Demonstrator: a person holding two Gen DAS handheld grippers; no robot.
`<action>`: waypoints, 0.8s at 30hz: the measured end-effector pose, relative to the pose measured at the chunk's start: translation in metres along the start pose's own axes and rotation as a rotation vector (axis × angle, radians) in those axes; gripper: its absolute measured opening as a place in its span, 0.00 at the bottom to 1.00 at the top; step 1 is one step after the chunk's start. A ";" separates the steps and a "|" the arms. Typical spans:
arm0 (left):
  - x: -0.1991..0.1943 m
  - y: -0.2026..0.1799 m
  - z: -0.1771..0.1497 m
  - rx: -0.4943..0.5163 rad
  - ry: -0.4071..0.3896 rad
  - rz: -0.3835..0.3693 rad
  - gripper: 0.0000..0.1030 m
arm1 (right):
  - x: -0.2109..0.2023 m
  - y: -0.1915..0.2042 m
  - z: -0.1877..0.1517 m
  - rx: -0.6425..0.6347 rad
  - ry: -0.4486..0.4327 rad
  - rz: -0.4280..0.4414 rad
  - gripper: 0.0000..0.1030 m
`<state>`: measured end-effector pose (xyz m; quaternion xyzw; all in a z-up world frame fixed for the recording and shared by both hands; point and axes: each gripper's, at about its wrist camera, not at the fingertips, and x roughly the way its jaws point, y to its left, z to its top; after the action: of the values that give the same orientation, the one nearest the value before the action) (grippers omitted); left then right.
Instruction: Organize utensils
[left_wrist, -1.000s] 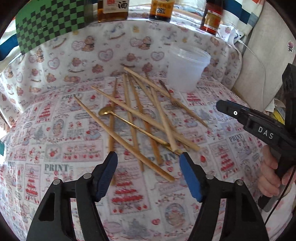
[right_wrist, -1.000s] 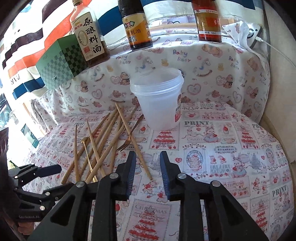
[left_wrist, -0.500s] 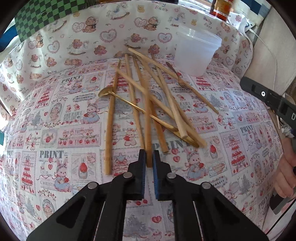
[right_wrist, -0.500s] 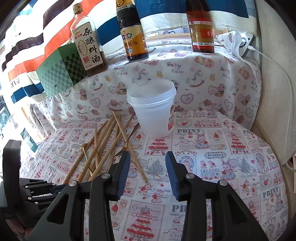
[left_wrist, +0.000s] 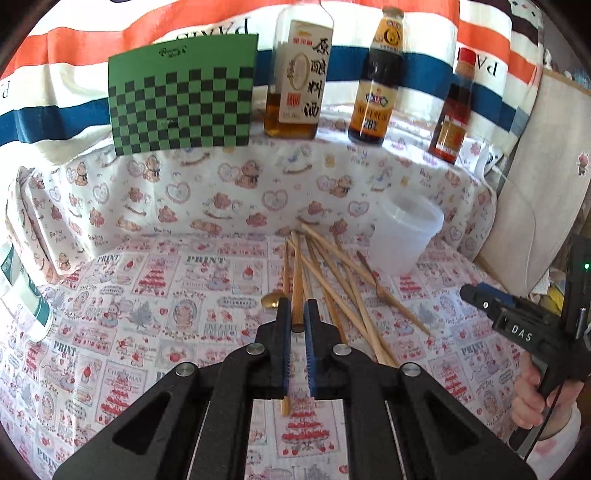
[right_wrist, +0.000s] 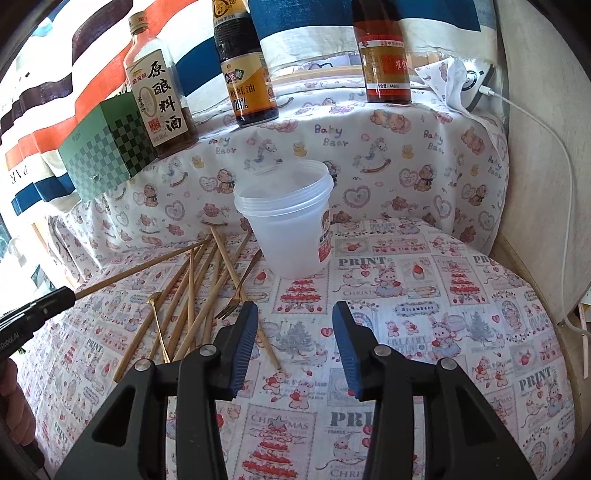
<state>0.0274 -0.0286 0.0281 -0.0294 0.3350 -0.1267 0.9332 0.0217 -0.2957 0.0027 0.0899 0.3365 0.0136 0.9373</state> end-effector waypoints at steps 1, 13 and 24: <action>-0.002 0.003 0.000 -0.011 -0.032 -0.006 0.06 | 0.000 0.000 0.000 0.001 0.000 0.006 0.43; -0.023 0.036 -0.008 -0.136 -0.193 -0.046 0.06 | 0.007 0.036 -0.016 -0.049 0.077 0.137 0.43; 0.001 0.039 -0.013 -0.126 -0.076 0.077 0.06 | 0.061 0.104 -0.035 -0.131 0.262 0.036 0.38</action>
<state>0.0284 0.0087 0.0117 -0.0800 0.3074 -0.0681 0.9458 0.0504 -0.1824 -0.0438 0.0321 0.4525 0.0639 0.8889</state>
